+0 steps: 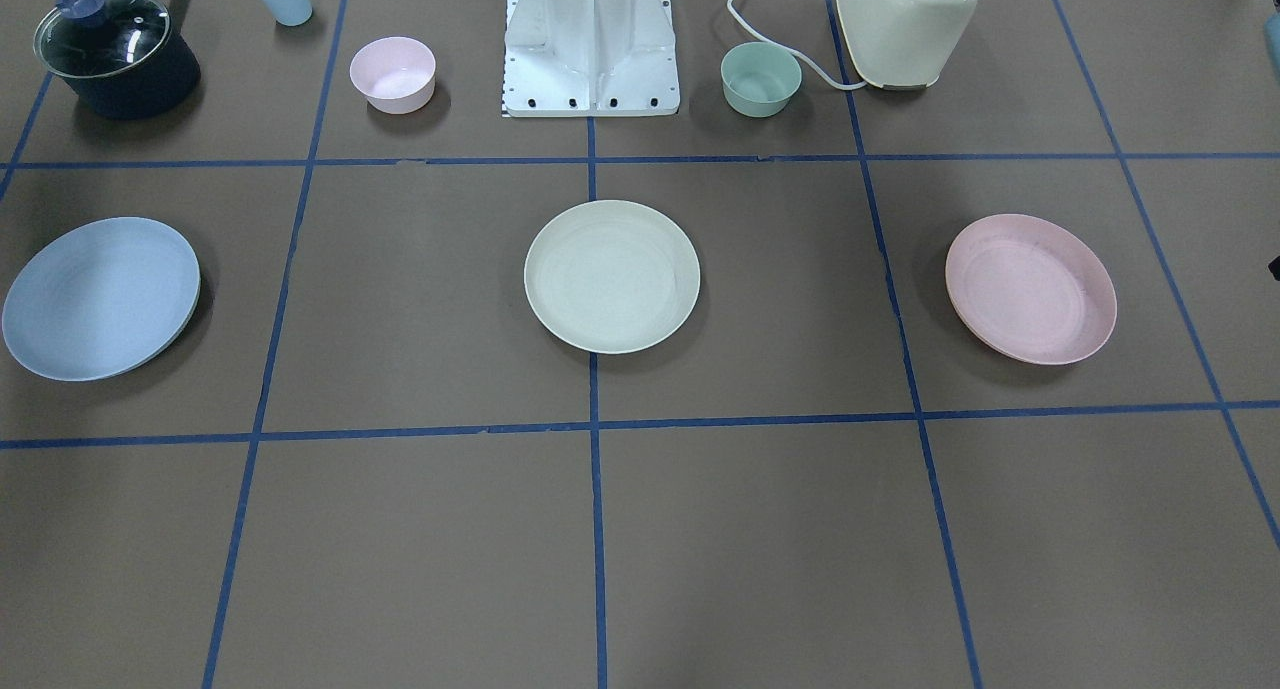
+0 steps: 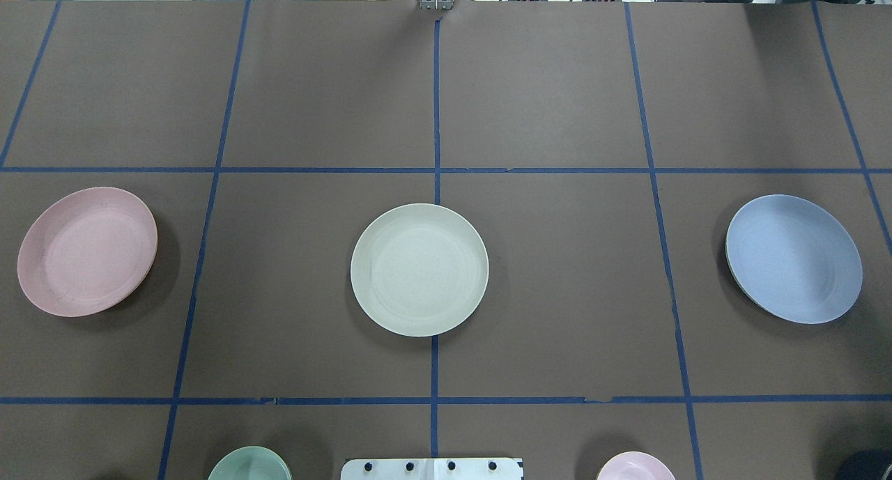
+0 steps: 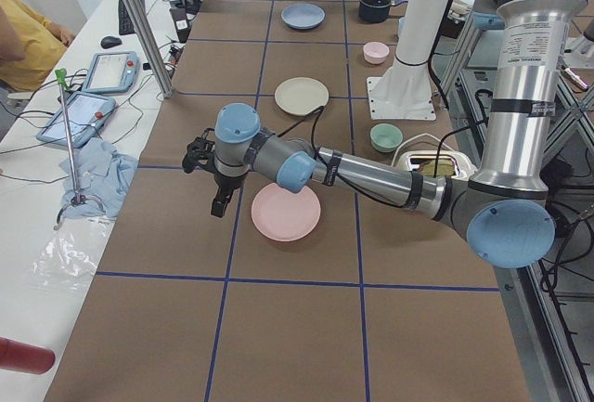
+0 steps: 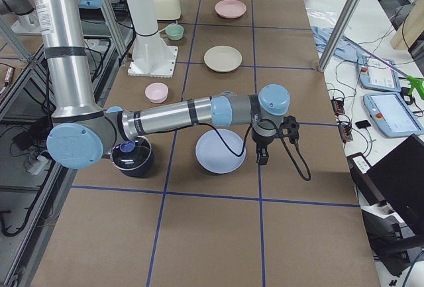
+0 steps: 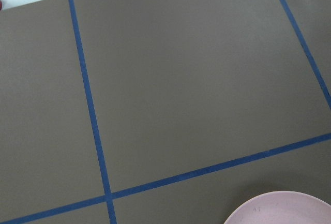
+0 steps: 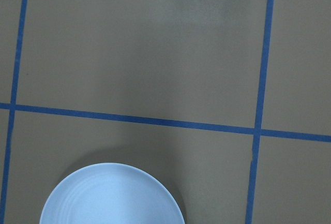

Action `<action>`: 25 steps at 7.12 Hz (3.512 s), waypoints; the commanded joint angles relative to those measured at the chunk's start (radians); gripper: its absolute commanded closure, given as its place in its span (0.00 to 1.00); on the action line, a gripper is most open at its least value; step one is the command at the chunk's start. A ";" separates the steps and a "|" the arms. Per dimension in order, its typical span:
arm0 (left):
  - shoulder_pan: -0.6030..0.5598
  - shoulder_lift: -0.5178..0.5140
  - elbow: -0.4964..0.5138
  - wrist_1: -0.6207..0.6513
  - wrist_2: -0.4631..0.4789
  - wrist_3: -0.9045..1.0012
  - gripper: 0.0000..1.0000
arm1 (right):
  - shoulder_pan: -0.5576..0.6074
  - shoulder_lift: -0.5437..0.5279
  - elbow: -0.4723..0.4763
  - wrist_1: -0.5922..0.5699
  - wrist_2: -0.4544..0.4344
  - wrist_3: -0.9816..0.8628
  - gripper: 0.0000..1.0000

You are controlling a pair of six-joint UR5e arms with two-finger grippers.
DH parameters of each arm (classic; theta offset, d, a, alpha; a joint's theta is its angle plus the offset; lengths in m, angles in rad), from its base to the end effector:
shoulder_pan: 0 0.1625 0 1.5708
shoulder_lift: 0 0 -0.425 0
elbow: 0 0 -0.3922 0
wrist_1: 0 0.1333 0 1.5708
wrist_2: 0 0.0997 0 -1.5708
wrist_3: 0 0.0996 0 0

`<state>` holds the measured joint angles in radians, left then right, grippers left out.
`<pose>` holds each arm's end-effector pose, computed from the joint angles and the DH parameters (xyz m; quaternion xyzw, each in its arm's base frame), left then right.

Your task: Stack three plates with pink and blue

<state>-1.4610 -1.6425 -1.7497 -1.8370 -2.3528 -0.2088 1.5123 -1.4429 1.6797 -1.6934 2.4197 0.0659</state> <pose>-0.0044 -0.5357 0.5013 0.1748 0.4013 0.0530 0.8976 0.0268 -0.5445 0.5460 0.0263 -0.4136 -0.0201 0.9099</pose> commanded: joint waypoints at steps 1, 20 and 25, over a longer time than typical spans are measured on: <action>-0.009 0.021 -0.061 -0.025 -0.002 -0.001 0.01 | 0.011 -0.011 -0.008 0.000 -0.004 -0.001 0.00; 0.001 0.052 -0.050 -0.013 -0.005 -0.001 0.01 | -0.194 -0.159 0.005 0.293 -0.014 0.180 0.01; 0.001 0.053 -0.056 -0.014 -0.013 -0.003 0.01 | -0.274 -0.157 -0.020 0.293 -0.062 0.180 0.01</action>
<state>-1.4604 -1.5898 -1.8039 -1.8515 -2.3634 -0.2117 1.2624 -1.6006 1.6689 -1.4009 2.3825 0.2458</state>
